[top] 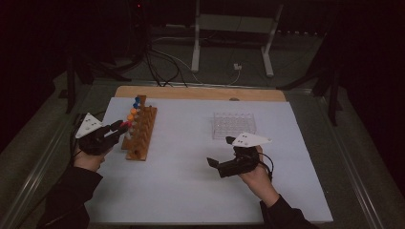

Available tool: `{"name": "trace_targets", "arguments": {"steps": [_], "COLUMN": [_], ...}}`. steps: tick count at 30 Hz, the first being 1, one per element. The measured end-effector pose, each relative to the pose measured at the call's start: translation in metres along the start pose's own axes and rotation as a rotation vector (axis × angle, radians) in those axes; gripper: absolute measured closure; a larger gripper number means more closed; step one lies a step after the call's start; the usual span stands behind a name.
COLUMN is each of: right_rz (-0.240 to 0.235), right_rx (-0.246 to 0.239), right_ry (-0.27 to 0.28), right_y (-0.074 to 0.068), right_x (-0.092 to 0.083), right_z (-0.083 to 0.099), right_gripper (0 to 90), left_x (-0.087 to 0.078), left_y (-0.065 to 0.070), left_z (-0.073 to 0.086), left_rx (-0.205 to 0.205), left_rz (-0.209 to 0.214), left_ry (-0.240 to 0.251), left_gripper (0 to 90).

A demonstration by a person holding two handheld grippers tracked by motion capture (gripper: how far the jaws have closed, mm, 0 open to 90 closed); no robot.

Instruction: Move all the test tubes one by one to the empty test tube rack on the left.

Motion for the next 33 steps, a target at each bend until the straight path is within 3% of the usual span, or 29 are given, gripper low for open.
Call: {"name": "trace_targets", "arguments": {"steps": [10, 17, 23, 27, 30, 33], "right_rz": [-0.001, -0.008, -0.010, -0.008, -0.006, -0.006], "right_rx": [0.004, 0.005, 0.010, 0.011, 0.014, 0.017], "right_ry": [-0.001, 0.000, 0.004, 0.007, 0.006, 0.004], "right_y": [0.001, 0.002, 0.002, 0.004, 0.005, 0.006], "right_x": [0.000, -0.001, -0.003, -0.006, -0.008, -0.010], "right_z": [0.000, 0.000, 0.000, 0.001, 0.004, 0.006], "right_gripper": [0.0, 0.0, 0.0, 0.0, 0.0, 0.0], "left_x": [0.008, 0.005, -0.007, -0.014, -0.015, -0.015], "left_y": [0.001, 0.001, 0.008, 0.022, 0.035, 0.046], "left_z": [0.010, 0.011, 0.005, 0.002, 0.003, 0.004], "left_rx": [0.011, -0.002, -0.001, 0.003, 0.008, 0.021], "left_rz": [-0.002, 0.012, 0.036, 0.065, 0.103, 0.174], "left_ry": [-0.086, -0.079, -0.071, -0.061, -0.064, -0.069], "left_gripper": [71.6, 69.8, 41.8, 24.9, 16.9, 10.0]}}
Point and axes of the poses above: each handheld gripper's, and its own axes: x roughly forward along the jaws, z roughly out of its underside, y roughly to its right, the point moved 1 cm from there along x, roughly forward along the jaws, and after that the axes turned 15 degrees about z, right-handed, at the moved point
